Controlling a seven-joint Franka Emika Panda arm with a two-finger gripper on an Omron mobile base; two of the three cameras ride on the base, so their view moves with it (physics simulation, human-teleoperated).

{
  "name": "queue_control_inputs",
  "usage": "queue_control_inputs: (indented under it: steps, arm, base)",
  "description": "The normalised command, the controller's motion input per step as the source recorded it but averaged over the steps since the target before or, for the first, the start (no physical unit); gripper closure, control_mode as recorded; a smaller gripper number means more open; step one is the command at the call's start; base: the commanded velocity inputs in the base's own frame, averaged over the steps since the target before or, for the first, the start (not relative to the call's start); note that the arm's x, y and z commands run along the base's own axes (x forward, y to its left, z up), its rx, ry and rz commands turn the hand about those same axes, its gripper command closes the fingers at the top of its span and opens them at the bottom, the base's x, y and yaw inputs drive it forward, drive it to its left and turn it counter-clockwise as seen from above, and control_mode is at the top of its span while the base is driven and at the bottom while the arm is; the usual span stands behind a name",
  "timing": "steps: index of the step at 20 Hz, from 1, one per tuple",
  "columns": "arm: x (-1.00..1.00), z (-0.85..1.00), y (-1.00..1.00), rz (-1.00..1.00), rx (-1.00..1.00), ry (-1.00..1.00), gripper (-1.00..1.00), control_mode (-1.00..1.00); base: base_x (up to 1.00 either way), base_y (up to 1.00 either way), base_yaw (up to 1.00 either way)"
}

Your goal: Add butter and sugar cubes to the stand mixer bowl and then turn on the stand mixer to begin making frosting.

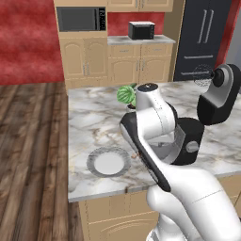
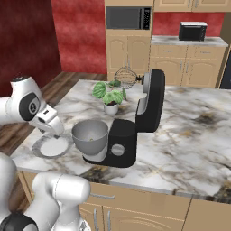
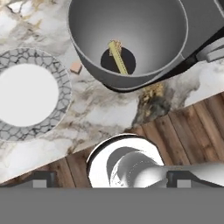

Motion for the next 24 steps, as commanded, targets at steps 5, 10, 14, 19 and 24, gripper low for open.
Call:
queue_control_inputs:
  steps: [5,10,14,19,24]
  arm:
    - [0.04,0.00,0.85,-0.12,0.00,0.00,-1.00,-1.00]
    - [0.32,0.00,0.75,-0.15,0.00,0.00,-1.00,-1.00]
    - [0.46,0.00,0.49,-0.18,0.00,0.00,-1.00,-1.00]
    - [0.44,0.00,0.15,-0.25,0.00,0.00,-1.00,-1.00]
    - [0.20,-0.10,-0.03,-0.32,0.00,0.00,-1.00,-1.00]
  base:
    - [0.00,0.00,0.00]
    - [0.00,0.00,0.00]
    - [0.00,0.00,0.00]
    - [0.00,0.00,0.00]
    - [0.00,0.00,0.00]
